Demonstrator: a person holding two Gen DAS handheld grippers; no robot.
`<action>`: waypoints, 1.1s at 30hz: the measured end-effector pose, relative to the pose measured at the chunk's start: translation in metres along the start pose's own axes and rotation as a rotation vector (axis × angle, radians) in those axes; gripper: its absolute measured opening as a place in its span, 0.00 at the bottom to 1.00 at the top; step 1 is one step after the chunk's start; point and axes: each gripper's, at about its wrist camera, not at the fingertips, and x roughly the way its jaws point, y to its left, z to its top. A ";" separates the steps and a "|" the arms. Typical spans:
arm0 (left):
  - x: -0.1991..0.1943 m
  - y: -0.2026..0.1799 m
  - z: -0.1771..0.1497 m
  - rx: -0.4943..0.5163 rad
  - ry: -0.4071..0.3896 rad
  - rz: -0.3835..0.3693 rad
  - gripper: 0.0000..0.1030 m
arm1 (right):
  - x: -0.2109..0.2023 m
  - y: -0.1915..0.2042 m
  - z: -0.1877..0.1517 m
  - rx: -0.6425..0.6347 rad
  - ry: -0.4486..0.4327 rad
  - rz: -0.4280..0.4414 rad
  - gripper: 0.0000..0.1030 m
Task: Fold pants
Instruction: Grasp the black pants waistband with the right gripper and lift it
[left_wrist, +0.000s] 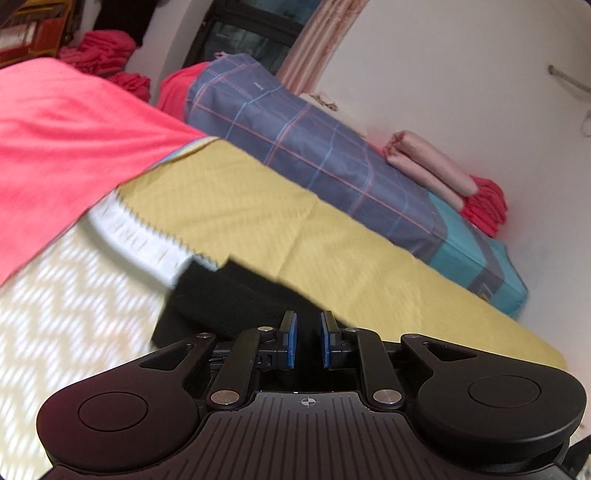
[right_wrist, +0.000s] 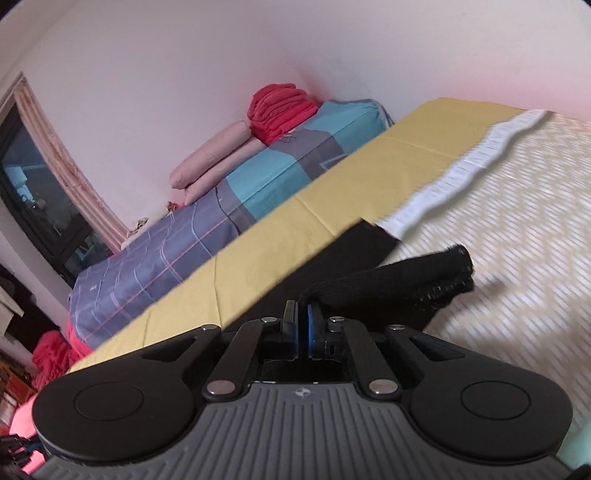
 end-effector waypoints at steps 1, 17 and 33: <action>0.015 -0.003 0.009 0.011 -0.008 0.026 0.71 | 0.018 0.003 0.010 -0.001 0.011 -0.004 0.07; 0.045 -0.014 0.016 0.168 -0.047 0.151 1.00 | 0.156 0.048 0.033 -0.193 -0.063 -0.225 0.59; -0.014 0.039 -0.090 0.135 -0.114 0.170 1.00 | 0.180 0.392 -0.221 -1.025 0.512 0.583 0.61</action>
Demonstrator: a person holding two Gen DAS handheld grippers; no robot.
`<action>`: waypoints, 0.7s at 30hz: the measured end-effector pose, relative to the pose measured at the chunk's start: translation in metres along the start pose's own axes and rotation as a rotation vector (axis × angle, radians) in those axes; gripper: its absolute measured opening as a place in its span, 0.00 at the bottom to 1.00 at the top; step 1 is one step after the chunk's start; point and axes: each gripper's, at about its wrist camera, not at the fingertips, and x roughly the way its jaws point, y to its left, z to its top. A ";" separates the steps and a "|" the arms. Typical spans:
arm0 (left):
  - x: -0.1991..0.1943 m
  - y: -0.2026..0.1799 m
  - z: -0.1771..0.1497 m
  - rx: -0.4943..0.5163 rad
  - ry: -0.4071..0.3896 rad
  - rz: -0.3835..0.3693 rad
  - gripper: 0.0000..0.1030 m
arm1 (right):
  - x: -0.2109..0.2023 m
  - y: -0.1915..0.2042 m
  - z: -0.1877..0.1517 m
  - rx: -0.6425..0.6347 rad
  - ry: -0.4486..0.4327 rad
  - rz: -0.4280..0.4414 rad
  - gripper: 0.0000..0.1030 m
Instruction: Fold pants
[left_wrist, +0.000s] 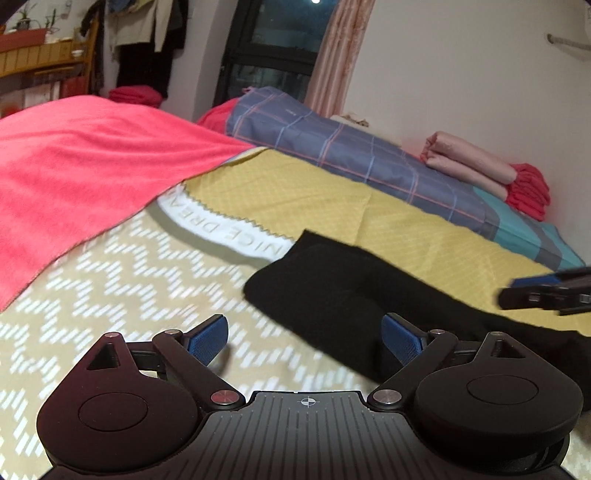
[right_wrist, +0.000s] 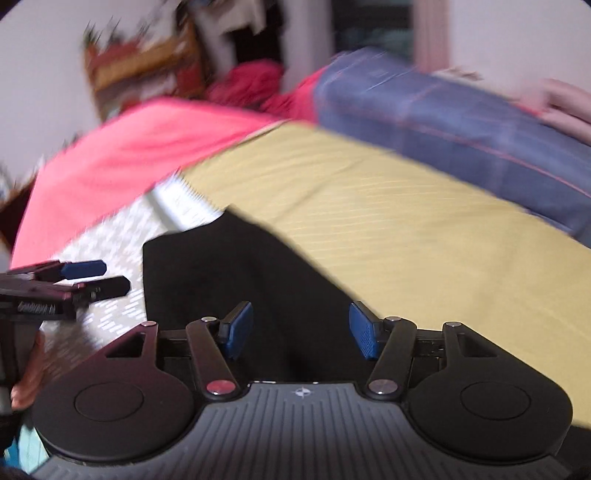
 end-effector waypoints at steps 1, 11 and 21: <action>0.003 0.005 0.000 -0.024 0.009 -0.014 1.00 | 0.016 0.012 0.004 -0.018 0.027 0.007 0.61; 0.010 0.032 0.004 -0.185 0.025 -0.163 1.00 | 0.055 0.049 0.037 -0.186 0.002 -0.097 0.07; 0.012 0.029 0.002 -0.156 0.030 -0.168 1.00 | 0.120 0.072 0.046 -0.337 0.053 -0.261 0.27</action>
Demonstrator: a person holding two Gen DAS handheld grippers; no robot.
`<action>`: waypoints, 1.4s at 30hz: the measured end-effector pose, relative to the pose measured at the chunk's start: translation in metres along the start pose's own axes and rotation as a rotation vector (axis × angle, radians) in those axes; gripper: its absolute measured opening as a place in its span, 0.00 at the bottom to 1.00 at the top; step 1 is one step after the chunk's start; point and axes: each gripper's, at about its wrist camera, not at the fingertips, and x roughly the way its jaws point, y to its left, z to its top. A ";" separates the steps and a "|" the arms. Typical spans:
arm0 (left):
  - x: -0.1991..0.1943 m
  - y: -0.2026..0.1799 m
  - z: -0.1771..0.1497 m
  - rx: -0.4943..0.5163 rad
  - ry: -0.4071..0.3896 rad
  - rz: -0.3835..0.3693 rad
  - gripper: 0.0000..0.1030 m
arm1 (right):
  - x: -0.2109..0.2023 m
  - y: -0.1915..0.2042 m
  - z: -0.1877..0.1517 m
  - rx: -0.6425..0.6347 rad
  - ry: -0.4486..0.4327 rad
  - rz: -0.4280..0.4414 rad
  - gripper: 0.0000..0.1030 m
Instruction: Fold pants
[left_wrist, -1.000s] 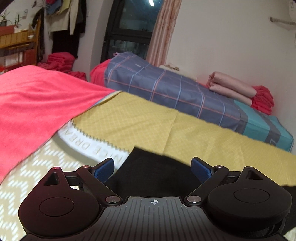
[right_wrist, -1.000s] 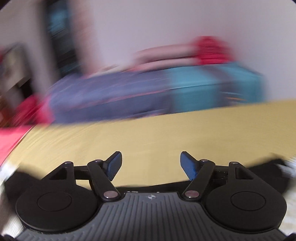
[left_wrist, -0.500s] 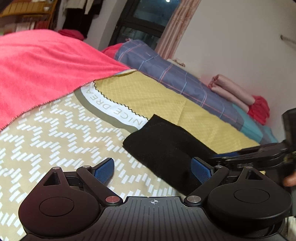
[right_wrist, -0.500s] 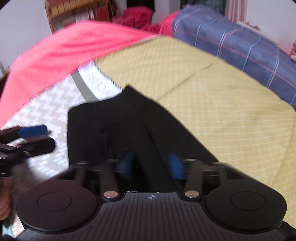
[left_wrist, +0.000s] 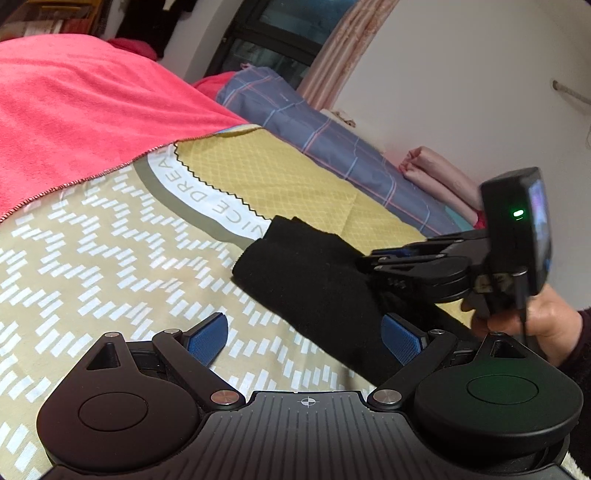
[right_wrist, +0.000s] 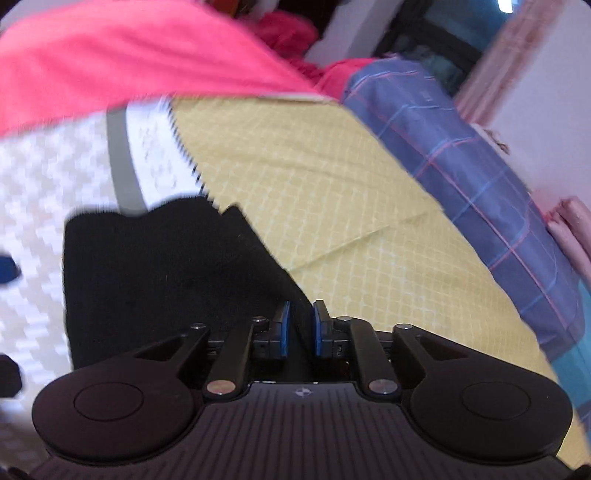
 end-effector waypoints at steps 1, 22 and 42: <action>0.001 -0.001 0.000 0.005 0.002 0.004 1.00 | -0.009 -0.008 0.000 0.045 -0.010 0.001 0.43; 0.016 -0.093 0.048 0.234 0.030 0.027 1.00 | -0.232 -0.245 -0.321 0.819 0.074 -0.444 0.59; 0.118 -0.126 0.008 0.324 0.087 0.081 1.00 | -0.131 -0.210 -0.258 0.641 -0.029 -0.285 0.14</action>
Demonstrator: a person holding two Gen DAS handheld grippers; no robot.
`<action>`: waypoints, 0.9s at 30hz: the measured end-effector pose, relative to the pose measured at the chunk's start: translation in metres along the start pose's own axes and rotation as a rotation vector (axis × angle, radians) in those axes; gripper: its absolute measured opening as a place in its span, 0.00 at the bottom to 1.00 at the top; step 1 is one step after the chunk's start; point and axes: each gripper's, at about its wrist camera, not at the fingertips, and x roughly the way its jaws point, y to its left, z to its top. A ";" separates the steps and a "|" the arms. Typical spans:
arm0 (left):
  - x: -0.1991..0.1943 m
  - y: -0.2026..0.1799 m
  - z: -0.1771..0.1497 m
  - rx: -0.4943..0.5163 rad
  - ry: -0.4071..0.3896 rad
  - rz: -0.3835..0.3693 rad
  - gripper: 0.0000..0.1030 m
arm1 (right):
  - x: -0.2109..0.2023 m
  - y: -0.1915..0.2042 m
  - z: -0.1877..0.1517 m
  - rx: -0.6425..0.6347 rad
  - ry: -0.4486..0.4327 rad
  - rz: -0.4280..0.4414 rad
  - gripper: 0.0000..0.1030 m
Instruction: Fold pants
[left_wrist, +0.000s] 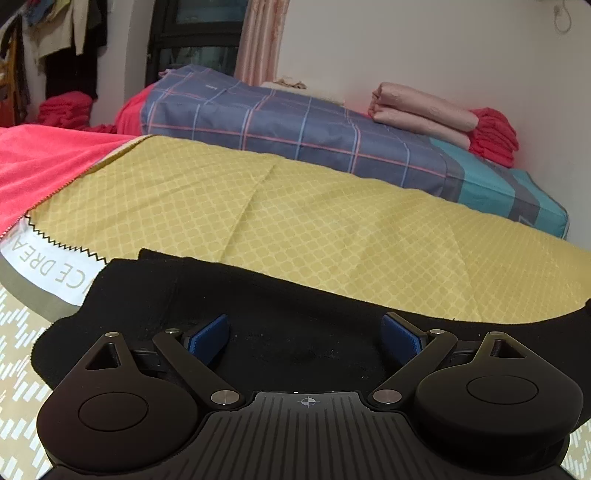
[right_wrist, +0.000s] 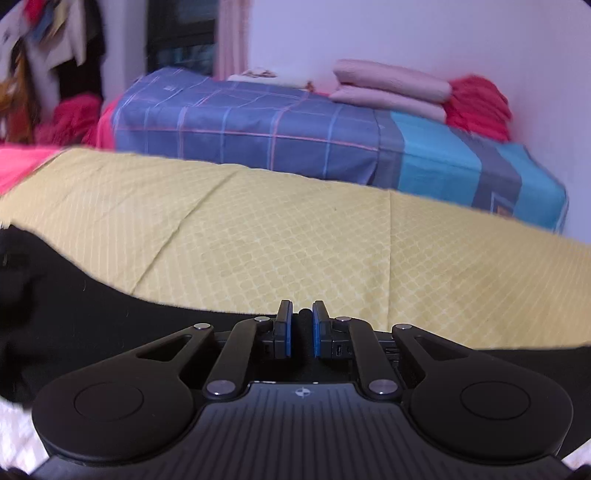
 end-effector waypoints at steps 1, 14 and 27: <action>0.000 0.000 0.000 0.002 0.001 0.003 1.00 | 0.008 0.001 -0.004 -0.010 0.024 -0.010 0.17; 0.007 -0.007 -0.001 0.040 0.012 0.034 1.00 | -0.108 -0.140 -0.066 0.495 -0.087 -0.253 0.61; 0.014 -0.012 -0.002 0.070 0.022 0.070 1.00 | -0.068 -0.251 -0.111 0.844 -0.138 -0.281 0.51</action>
